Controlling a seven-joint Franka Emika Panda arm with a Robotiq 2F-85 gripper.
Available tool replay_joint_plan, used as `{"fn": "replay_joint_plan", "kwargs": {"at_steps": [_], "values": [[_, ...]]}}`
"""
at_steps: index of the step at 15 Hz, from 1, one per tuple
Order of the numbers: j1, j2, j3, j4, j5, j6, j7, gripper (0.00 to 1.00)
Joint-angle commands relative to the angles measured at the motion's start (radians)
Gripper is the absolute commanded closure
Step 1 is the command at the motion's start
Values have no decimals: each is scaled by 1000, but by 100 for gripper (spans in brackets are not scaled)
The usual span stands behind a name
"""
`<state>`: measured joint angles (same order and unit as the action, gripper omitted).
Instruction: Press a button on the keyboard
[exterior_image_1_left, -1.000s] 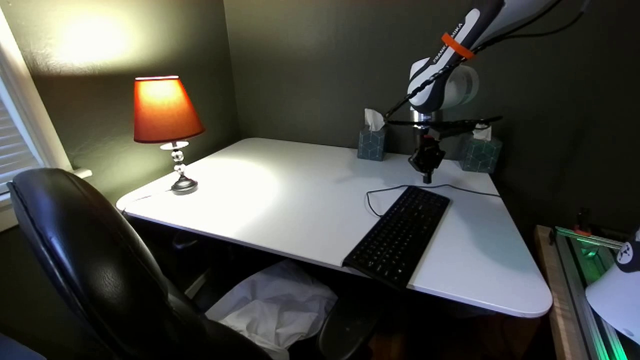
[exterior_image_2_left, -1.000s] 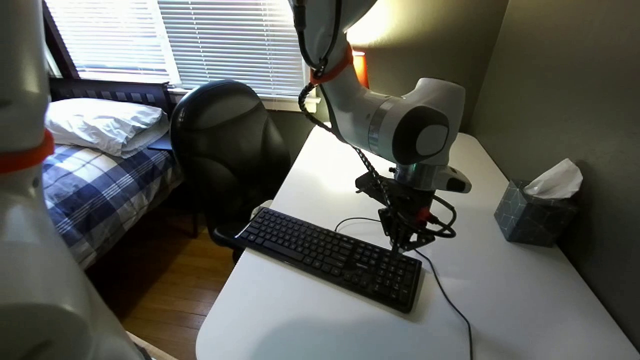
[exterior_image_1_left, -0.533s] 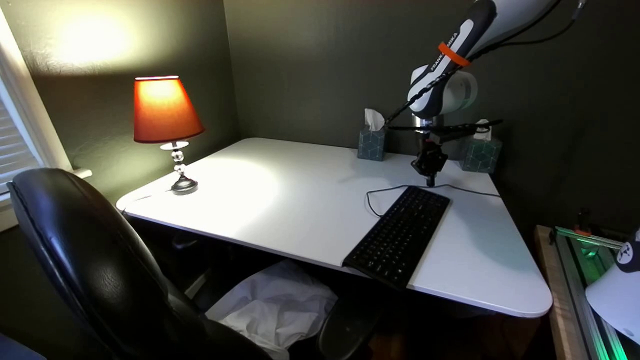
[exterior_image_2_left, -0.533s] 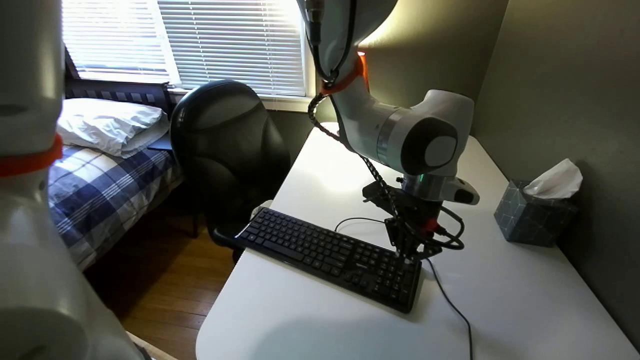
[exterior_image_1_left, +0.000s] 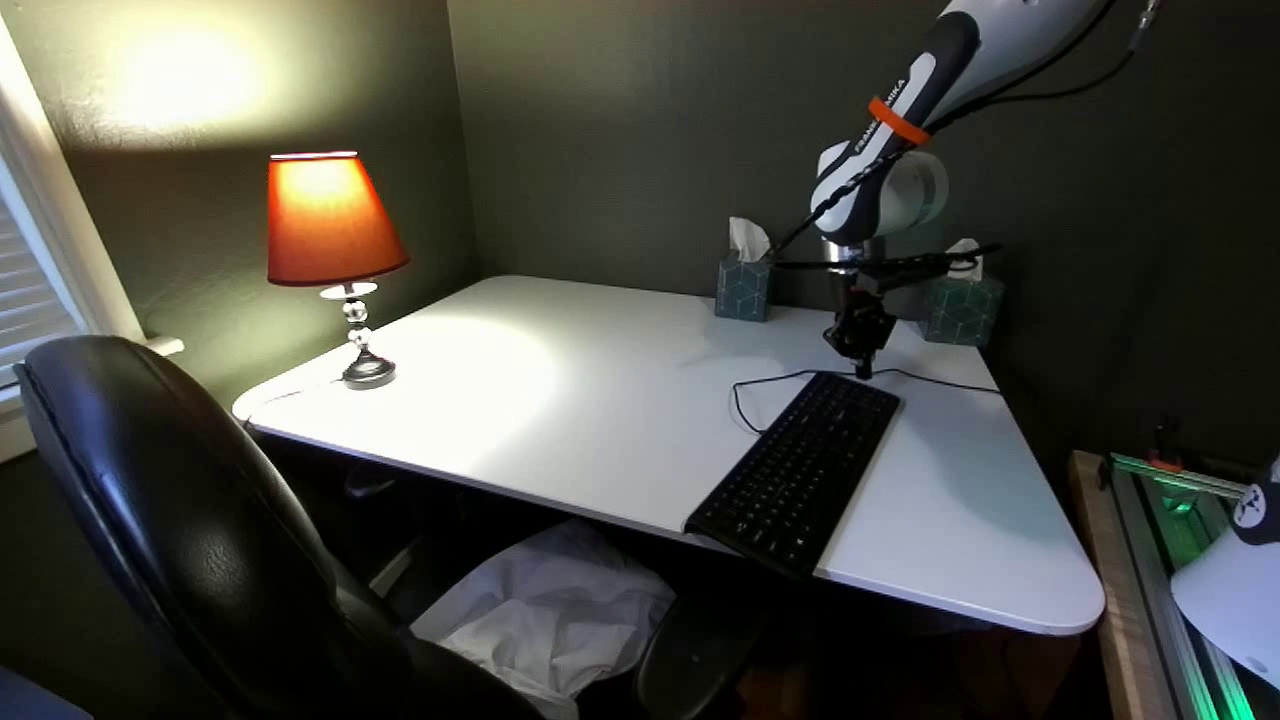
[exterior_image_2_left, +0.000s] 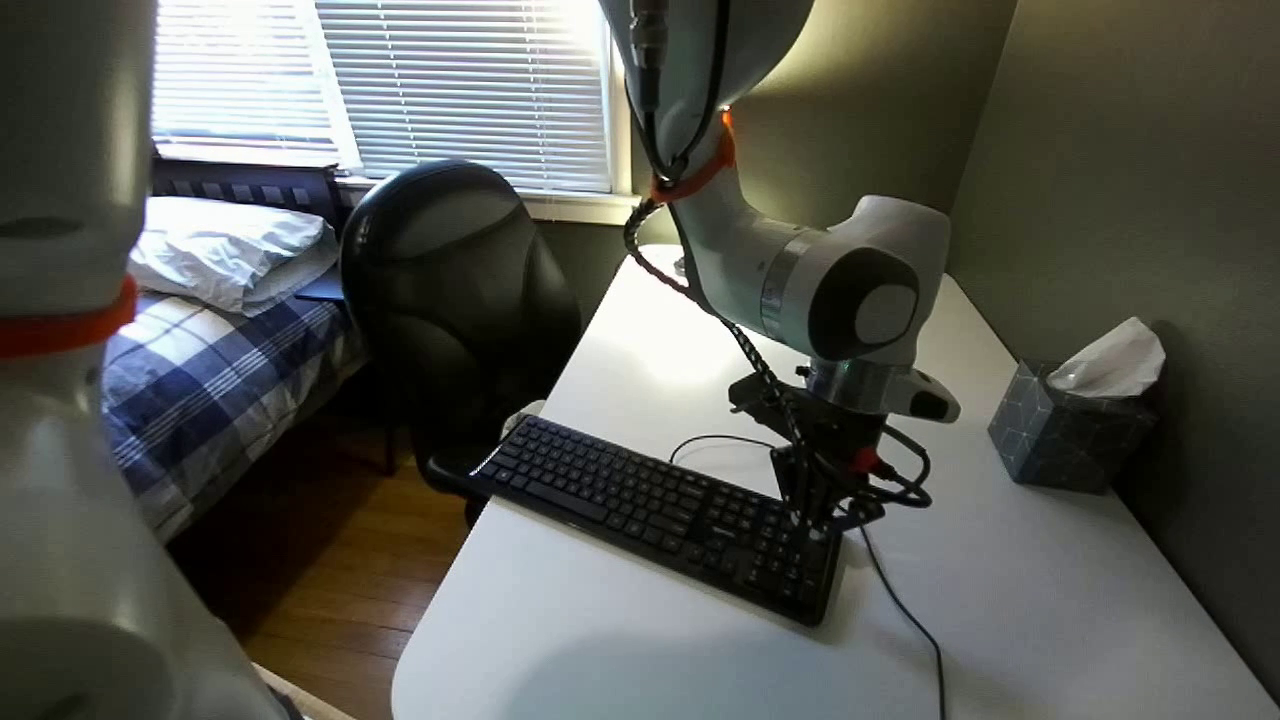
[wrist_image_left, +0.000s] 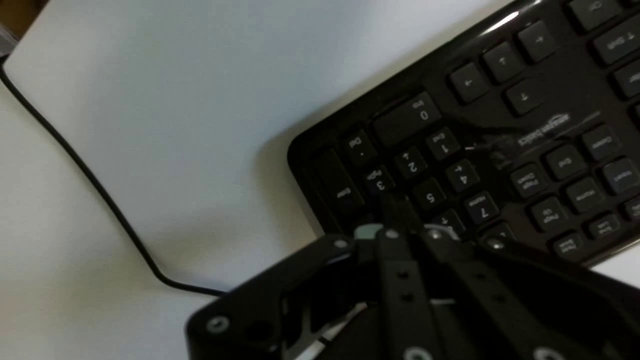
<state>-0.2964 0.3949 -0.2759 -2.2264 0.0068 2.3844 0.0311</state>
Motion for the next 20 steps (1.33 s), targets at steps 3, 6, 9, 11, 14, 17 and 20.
{"fn": "replay_joint_plan", "kwargs": {"at_steps": [3, 6, 9, 11, 14, 17, 20], "values": [[-8, 29, 6, 37, 11, -55, -6, 100], [-8, 36, 8, 51, 11, -74, -6, 100], [-9, 44, 11, 64, 14, -90, -11, 100], [-9, 50, 14, 72, 14, -104, -12, 100], [-9, 59, 17, 85, 13, -116, -11, 100], [-9, 70, 18, 96, 13, -124, -10, 100], [-8, 80, 20, 107, 12, -135, -9, 100]]}}
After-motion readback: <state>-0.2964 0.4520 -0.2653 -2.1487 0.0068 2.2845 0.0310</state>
